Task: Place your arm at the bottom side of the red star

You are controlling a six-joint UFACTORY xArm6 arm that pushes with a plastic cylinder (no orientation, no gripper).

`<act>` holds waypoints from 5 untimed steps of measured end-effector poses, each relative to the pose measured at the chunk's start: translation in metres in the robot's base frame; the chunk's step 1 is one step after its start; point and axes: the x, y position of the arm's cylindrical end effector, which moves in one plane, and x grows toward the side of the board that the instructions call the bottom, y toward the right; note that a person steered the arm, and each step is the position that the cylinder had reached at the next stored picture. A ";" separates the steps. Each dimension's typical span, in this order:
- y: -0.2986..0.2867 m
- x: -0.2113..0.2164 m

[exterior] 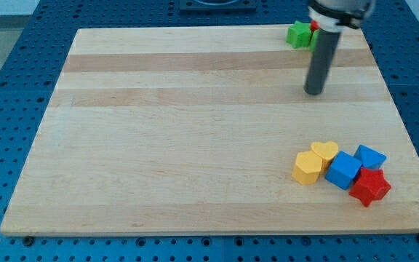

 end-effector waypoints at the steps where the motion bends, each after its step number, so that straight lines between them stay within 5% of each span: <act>1: 0.046 0.035; 3: 0.112 0.122; 5: 0.106 0.206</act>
